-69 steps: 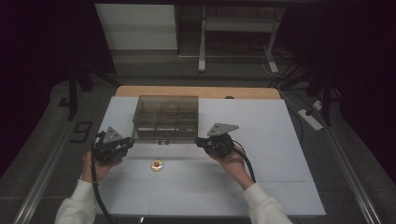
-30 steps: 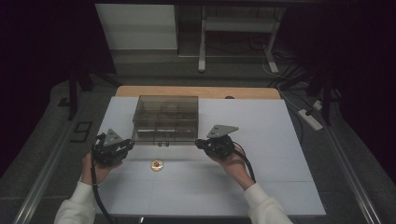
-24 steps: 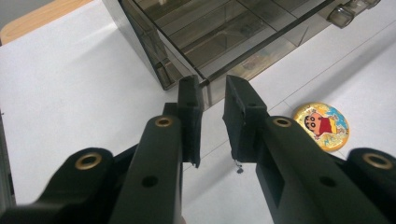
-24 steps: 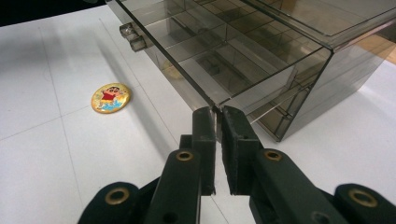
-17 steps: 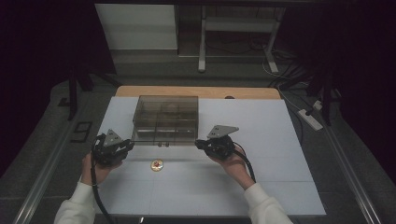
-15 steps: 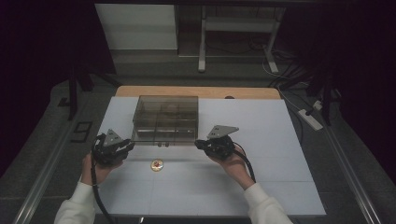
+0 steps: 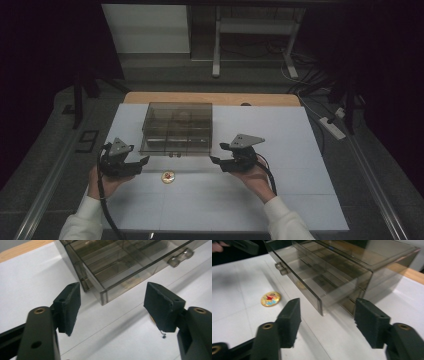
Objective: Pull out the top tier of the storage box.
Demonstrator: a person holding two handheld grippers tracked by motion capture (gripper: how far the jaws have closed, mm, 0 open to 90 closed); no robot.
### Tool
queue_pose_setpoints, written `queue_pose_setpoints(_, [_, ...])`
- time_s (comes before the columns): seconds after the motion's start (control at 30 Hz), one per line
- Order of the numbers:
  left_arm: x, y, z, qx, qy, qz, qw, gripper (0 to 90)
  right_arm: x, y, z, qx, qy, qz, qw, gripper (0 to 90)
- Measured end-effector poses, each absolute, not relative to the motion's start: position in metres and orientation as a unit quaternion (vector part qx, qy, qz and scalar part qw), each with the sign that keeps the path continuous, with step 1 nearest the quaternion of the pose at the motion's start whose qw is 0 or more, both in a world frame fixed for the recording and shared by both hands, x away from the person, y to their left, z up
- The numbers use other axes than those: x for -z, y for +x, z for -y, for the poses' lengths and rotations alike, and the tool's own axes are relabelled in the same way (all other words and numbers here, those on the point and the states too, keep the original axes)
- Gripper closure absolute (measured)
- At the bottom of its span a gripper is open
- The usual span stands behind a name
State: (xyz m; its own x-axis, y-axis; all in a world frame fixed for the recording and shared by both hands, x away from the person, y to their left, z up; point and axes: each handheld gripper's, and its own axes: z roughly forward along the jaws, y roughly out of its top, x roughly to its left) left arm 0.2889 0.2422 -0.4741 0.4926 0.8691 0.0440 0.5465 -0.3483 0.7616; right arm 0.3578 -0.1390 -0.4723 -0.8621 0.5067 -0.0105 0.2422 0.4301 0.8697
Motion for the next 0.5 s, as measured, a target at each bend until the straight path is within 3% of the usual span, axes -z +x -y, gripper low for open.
queue_pose_setpoints(0.5, [0.472, 0.278, -0.233, -0.211, 0.796, -0.442, 0.356, 25.0, 0.481, 0.350, 0.181, -0.473, 0.246, -0.835, 0.137, 29.6])
